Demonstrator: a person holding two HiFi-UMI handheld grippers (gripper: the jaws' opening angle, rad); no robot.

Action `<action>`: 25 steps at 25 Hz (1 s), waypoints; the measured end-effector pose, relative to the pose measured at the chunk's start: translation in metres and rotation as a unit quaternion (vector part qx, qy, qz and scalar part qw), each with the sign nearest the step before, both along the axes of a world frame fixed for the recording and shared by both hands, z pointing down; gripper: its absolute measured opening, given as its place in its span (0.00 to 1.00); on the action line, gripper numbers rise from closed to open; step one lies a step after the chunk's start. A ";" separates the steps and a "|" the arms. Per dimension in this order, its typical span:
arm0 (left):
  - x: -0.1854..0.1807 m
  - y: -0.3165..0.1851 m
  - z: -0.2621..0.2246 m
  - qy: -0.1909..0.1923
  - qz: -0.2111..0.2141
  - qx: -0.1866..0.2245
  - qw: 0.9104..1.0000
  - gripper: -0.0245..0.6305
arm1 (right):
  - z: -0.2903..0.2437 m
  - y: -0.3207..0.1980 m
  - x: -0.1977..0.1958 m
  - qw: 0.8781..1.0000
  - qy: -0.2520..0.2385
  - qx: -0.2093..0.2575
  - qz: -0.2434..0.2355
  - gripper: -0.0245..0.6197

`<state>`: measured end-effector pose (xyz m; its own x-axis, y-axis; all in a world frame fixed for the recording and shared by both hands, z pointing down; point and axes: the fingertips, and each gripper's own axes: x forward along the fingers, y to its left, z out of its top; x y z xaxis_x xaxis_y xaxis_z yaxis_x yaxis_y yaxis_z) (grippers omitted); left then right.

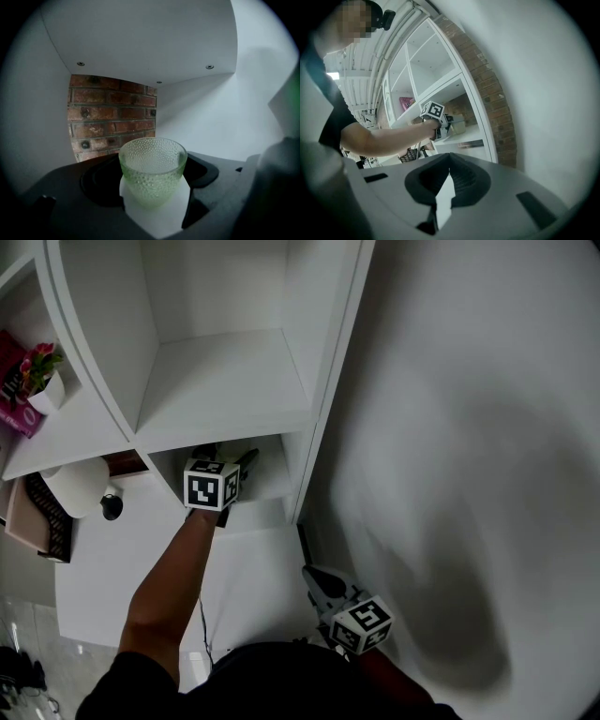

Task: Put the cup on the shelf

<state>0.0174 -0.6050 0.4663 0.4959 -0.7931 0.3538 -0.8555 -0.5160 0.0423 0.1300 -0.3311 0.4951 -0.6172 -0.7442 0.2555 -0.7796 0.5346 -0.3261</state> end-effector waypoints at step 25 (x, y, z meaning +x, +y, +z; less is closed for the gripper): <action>-0.004 0.081 -0.045 -0.014 0.044 0.061 0.997 0.64 | -0.018 0.014 -0.025 0.999 0.004 0.032 -0.024 0.05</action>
